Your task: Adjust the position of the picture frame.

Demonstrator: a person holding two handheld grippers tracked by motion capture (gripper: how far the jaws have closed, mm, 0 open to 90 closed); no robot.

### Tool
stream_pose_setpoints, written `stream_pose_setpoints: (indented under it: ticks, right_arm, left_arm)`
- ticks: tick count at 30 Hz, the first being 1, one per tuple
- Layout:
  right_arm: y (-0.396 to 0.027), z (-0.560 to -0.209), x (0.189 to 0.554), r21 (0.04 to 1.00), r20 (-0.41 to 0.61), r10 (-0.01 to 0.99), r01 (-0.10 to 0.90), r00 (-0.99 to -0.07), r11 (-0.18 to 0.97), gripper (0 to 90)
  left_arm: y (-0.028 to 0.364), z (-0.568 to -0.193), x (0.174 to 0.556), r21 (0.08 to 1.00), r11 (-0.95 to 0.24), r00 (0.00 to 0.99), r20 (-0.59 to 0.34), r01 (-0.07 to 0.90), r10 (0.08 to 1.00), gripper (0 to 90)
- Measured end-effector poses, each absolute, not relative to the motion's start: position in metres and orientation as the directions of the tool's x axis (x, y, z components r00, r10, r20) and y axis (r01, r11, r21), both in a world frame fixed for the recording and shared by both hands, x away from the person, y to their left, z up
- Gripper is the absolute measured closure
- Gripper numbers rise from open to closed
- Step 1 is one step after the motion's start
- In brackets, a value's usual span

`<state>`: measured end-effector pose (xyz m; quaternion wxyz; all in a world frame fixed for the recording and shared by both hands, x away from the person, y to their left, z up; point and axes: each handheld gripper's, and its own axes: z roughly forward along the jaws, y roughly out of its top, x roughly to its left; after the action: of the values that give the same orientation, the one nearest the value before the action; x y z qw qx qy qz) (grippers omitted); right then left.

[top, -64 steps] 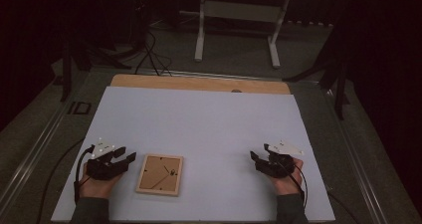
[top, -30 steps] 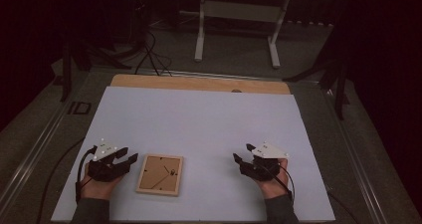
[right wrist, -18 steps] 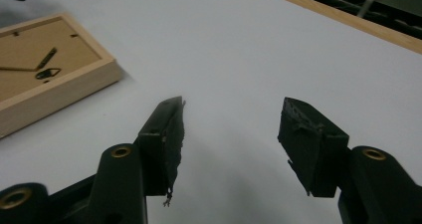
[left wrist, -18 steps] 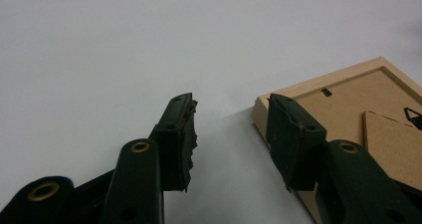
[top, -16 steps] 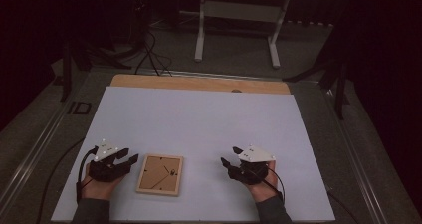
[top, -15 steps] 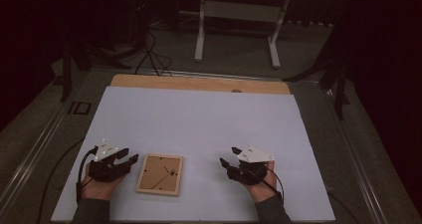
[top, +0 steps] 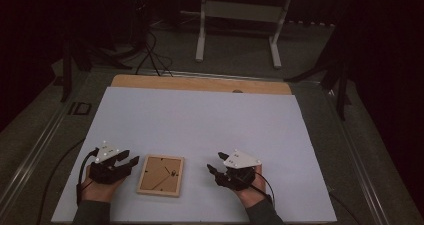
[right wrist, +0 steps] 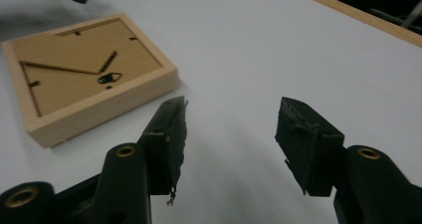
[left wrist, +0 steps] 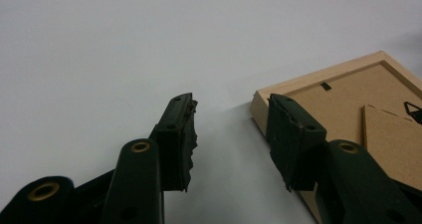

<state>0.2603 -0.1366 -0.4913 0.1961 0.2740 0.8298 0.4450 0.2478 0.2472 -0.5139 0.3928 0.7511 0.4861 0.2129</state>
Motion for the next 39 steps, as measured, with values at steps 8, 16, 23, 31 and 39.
stream_pose_setpoints:
  ticks: [8, 16, 23, 31, 39]
  right_arm:
    - [-0.120, -0.496, 0.255, 0.839, -0.074, 0.590, 0.269, -0.804, 0.472, 47.2]
    - [-0.107, -0.499, 0.249, 0.838, -0.061, 0.555, 0.259, -0.830, 0.480, 51.6]
    - [-0.094, -0.503, 0.243, 0.833, -0.060, 0.521, 0.245, -0.851, 0.496, 58.1]
    - [-0.084, -0.505, 0.238, 0.825, -0.056, 0.484, 0.232, -0.874, 0.515, 61.4]
    - [-0.073, -0.510, 0.233, 0.817, -0.040, 0.441, 0.225, -0.896, 0.531, 62.3]
  left_arm:
    - [0.246, -0.515, 0.247, 0.792, -0.226, 0.442, -0.060, 0.567, 0.895, 55.7]
    - [0.245, -0.517, 0.247, 0.787, -0.233, 0.449, -0.061, 0.571, 0.892, 58.1]
    - [0.242, -0.518, 0.247, 0.780, -0.249, 0.464, -0.059, 0.574, 0.884, 64.0]
    - [0.240, -0.520, 0.246, 0.771, -0.266, 0.482, -0.060, 0.579, 0.874, 71.6]
    - [0.238, -0.522, 0.247, 0.763, -0.281, 0.504, -0.067, 0.582, 0.861, 80.0]
